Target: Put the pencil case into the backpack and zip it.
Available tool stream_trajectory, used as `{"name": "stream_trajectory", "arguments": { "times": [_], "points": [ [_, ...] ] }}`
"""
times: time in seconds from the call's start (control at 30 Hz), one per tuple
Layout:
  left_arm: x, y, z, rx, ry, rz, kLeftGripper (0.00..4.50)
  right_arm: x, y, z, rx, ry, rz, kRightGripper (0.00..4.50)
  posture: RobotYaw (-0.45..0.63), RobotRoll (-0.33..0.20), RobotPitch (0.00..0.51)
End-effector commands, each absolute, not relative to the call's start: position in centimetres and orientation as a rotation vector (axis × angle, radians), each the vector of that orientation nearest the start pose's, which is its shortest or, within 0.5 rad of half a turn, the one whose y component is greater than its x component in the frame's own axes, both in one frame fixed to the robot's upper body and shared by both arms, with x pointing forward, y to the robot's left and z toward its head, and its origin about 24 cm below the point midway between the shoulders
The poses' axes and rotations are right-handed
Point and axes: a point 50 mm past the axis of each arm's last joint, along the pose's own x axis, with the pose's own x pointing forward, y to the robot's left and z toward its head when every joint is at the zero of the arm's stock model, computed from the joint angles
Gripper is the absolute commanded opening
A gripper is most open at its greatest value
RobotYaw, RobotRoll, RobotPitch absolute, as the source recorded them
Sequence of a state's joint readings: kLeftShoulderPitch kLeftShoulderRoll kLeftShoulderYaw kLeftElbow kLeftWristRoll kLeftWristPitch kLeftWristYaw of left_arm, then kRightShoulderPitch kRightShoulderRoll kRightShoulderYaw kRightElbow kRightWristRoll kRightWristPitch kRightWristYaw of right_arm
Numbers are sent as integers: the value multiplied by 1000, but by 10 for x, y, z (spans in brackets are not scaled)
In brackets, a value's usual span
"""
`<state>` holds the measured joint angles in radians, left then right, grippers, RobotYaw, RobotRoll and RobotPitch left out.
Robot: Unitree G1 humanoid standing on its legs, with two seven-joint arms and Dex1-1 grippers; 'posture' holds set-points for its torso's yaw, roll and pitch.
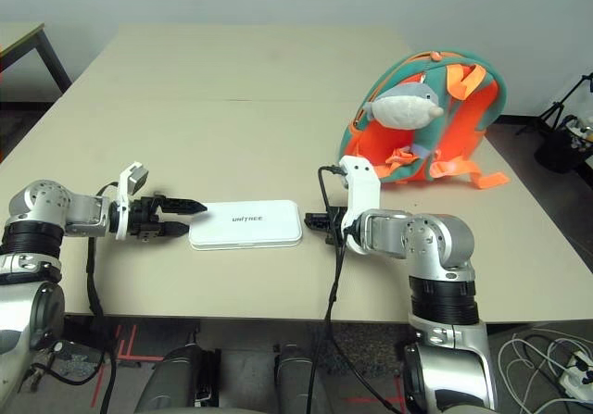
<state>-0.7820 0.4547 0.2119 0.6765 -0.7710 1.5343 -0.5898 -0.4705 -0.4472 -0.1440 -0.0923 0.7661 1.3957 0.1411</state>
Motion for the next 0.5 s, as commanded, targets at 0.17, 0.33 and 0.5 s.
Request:
{"name": "stream_trajectory", "arguments": {
  "times": [0.17, 0.33, 0.5],
  "points": [
    [311, 185, 90, -875, 1107, -713, 4500, 287, -171, 108, 216, 786, 485, 23, -93, 0, 59],
    [311, 185, 91, -879, 1109, -719, 4500, 288, -162, 108, 217, 785, 510, 23, -86, 0, 62],
    [309, 185, 91, -882, 1113, -724, 4500, 291, -153, 110, 217, 774, 534, 23, -81, 0, 66]
  ]
}}
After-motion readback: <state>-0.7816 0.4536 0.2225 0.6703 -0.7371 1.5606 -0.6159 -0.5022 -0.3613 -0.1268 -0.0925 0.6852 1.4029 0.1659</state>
